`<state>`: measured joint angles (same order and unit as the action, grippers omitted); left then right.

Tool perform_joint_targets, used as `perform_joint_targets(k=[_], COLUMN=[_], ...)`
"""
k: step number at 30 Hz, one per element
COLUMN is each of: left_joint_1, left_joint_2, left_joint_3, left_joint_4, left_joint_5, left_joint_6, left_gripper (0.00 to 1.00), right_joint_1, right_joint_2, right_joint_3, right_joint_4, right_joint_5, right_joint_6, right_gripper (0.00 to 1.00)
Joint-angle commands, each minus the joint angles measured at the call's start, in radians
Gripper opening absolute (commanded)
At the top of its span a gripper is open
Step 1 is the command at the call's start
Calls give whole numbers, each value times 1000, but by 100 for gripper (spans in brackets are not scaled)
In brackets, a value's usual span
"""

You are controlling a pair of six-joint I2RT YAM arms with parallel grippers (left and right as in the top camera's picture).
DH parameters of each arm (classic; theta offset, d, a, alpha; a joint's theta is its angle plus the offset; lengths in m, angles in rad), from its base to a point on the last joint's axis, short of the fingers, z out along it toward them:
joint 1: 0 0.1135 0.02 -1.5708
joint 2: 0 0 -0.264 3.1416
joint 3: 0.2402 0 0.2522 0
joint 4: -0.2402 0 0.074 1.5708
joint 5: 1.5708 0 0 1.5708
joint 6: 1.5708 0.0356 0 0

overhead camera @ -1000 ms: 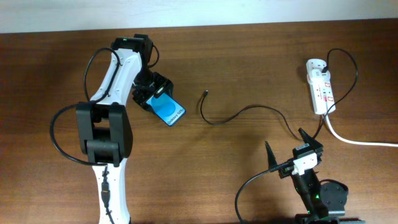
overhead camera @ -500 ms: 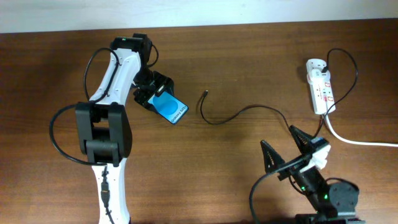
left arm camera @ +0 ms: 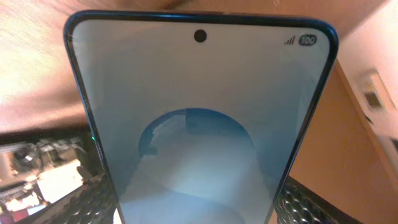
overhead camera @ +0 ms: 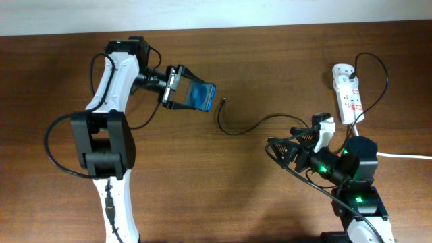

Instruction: Plug charger to phone and switch on socket

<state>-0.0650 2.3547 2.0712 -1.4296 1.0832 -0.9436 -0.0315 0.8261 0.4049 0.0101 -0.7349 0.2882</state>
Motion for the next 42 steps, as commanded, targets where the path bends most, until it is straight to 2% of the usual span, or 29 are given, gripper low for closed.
perform_joint_targets(k=[1, 4, 7, 9, 11, 17, 20, 28, 30, 31, 32, 33, 37, 40, 42], left_joint_1=[3, 3, 2, 2, 2, 2, -2, -65, -94, -100, -114, -127, -149, -162, -175], left_joint_2=[-4, -4, -4, -4, -4, -4, -4, -4, -4, -4, -4, -4, -4, -4, -4], left_joint_3=[23, 23, 23, 23, 23, 22, 22, 22, 22, 22, 22, 22, 22, 22, 22], left_joint_4=[-5, -5, -5, -20, -82, -98, -98, -98, -97, -96, -90, -89, -91, -94, -94], left_joint_5=[223, 212, 190, 155, 77, 38, -20, -245, -251, -251, -251, -250, -250, -250, -250], left_joint_6=[-10, -11, -34, -41, -86, -89, -89, -164, -190, -193, -214, -225, -231, -230, -230], left_gripper=[0, 0, 0, 0, 0, 0, 0, 0, 0, 0, 0, 0, 0, 0, 0], right_joint_1=[5, 5, 5, 5, 5, 6, 23, 118, 169, 187, 231, 279, 394, 431, 443], right_joint_2=[3, 7, 46, 79, 107, 241, 323, 480, 518, 526, 546, 566, 607, 653, 686], right_joint_3=[22, 22, 22, 24, 82, 534, 679, 689, 689, 689, 689, 689, 689, 689, 689], right_joint_4=[2, -6, -10, -19, -106, -614, -722, -613, -595, -585, -556, -548, -510, -492, -454], right_joint_5=[-26, -25, -24, -26, -24, 94, 93, 96, 97, 97, 105, 164, 294, 322, 320], right_joint_6=[21, 45, 204, 246, 243, 175, 174, 297, 297, 297, 298, 361, 473, 546, 563], right_gripper=[98, 98, 99, 98, 98, 98, 98, 99, 88, 85, 76, 71, 69, 60, 58])
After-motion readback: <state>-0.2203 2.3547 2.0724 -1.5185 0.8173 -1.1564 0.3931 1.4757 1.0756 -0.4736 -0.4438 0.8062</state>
